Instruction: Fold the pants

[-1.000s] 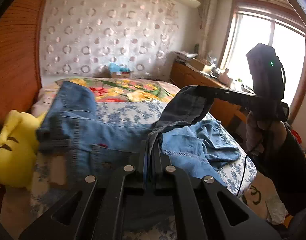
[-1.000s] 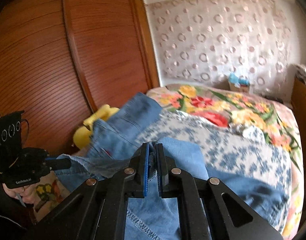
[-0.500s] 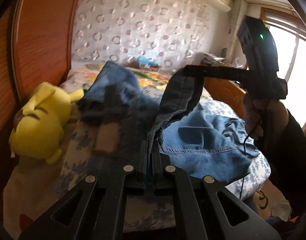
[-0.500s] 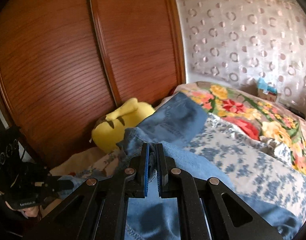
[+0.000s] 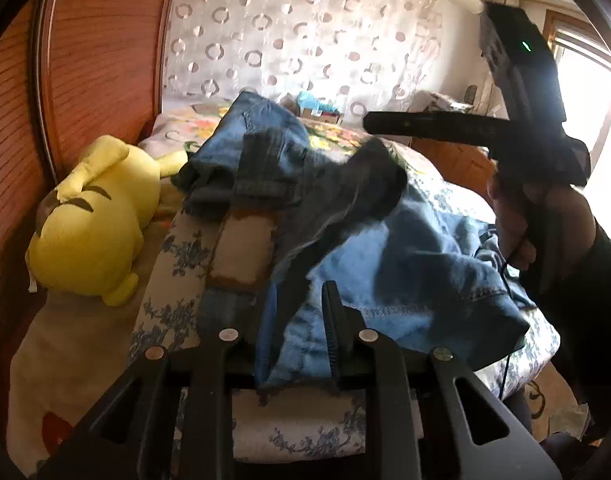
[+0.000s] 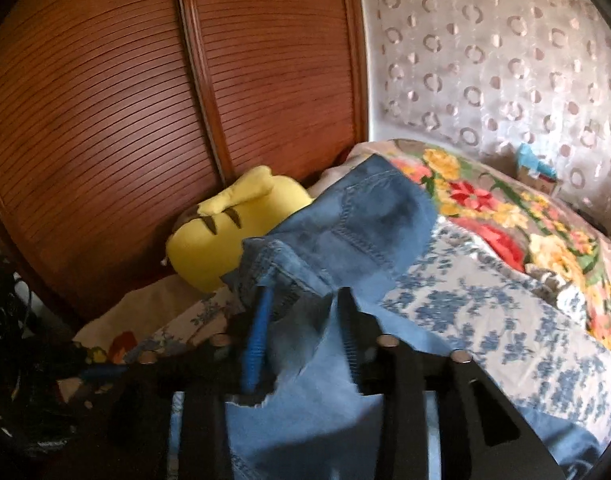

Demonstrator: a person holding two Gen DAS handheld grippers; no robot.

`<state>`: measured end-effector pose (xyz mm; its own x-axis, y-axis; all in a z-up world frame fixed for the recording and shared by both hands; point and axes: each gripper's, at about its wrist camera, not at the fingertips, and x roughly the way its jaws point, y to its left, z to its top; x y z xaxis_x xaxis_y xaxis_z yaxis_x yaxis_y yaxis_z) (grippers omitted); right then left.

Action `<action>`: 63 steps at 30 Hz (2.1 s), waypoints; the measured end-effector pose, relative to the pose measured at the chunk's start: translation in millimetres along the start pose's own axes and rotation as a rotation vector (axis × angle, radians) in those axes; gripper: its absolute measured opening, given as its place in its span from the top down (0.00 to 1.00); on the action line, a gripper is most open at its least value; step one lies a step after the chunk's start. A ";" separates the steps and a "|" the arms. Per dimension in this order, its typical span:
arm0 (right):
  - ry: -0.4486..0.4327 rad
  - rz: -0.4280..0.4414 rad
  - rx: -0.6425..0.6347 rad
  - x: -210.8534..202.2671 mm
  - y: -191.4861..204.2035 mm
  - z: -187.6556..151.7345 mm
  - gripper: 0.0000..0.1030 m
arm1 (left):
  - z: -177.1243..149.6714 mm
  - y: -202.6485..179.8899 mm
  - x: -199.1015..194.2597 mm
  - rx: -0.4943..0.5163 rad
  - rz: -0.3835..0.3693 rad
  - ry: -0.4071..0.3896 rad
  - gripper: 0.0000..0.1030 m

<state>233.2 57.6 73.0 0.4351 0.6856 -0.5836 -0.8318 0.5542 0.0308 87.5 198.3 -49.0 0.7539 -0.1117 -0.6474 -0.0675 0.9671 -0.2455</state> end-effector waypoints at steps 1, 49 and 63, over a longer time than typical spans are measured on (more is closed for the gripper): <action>-0.012 0.002 0.002 -4.0 -0.2 -1.3 0.58 | 0.9 -2.8 -1.0 0.002 -0.003 -0.004 0.74; 0.099 -0.511 0.430 -200.6 -136.4 -216.8 0.56 | 46.6 -67.2 96.3 0.213 0.132 0.035 0.29; 0.181 -0.543 0.485 -183.7 -183.4 -219.4 0.56 | 80.1 -17.0 93.2 0.147 0.248 -0.011 0.29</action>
<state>230.2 -273.6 -3.4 0.6424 0.1913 -0.7421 -0.2529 0.9670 0.0304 211.3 189.8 -47.3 0.7333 0.1345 -0.6665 -0.1564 0.9873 0.0272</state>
